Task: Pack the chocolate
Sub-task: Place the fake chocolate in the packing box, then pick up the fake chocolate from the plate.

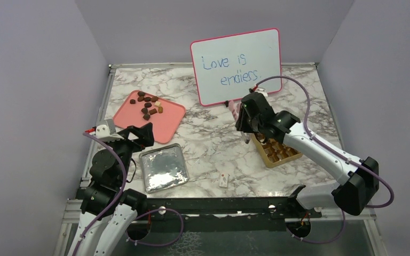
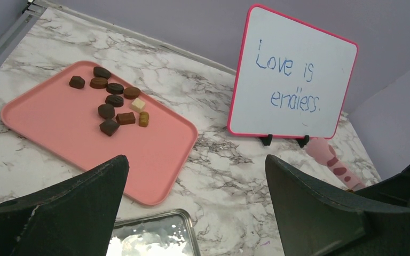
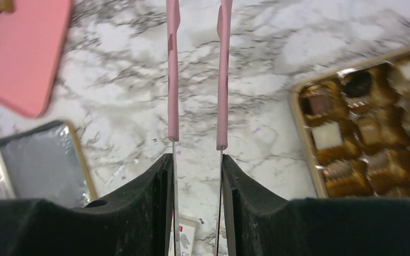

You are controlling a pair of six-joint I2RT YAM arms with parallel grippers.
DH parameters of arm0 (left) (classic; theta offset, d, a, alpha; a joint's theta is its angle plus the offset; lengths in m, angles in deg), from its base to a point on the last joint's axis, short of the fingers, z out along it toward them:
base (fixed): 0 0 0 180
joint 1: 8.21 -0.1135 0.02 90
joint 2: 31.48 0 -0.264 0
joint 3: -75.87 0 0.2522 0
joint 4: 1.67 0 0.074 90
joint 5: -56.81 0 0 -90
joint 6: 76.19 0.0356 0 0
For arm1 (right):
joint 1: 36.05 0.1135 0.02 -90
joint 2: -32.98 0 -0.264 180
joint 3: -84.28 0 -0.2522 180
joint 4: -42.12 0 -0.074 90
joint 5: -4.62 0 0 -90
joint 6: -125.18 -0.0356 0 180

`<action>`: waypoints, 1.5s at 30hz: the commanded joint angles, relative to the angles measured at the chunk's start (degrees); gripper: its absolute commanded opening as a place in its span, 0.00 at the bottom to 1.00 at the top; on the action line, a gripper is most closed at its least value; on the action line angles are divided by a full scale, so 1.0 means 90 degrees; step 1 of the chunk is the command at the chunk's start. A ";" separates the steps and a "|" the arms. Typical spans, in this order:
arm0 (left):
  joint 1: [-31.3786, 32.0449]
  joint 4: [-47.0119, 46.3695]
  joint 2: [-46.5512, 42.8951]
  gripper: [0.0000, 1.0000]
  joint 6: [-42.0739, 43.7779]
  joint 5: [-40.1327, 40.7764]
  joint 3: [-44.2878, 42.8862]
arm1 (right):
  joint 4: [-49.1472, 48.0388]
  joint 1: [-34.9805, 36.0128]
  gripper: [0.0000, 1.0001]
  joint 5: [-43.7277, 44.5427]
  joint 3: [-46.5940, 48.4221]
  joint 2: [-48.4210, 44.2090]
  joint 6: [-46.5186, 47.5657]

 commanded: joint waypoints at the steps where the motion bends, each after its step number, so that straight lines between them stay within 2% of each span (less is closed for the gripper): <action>1: -0.0030 -0.0099 -0.0169 0.99 0.0014 0.0219 -0.0007 | -0.1990 -0.0014 0.39 -0.1933 -0.0408 -0.0271 0.1504; 8: -0.0030 -0.0098 -0.0205 0.99 0.0012 0.0283 -0.0017 | -0.2783 0.0034 0.39 -0.2775 -0.0346 0.0175 0.1993; 21: -0.0030 -0.0059 -0.0270 0.99 0.0023 0.0351 -0.0049 | -0.3155 0.0574 0.40 -0.2904 0.1147 0.2270 0.2628; 36: -0.0040 -0.0050 -0.0278 0.99 0.0023 0.0316 -0.0059 | -0.2383 0.0968 0.40 -0.2428 0.3948 0.4861 0.3825; 43: -0.0049 -0.0050 -0.0280 0.99 0.0023 0.0331 -0.0051 | -0.1965 0.1105 0.41 -0.2378 0.4999 0.5804 0.4011; 45: -0.0050 -0.0050 -0.0262 0.99 0.0023 0.0323 -0.0053 | -0.1806 0.1171 0.40 -0.2039 0.5255 0.6014 0.3972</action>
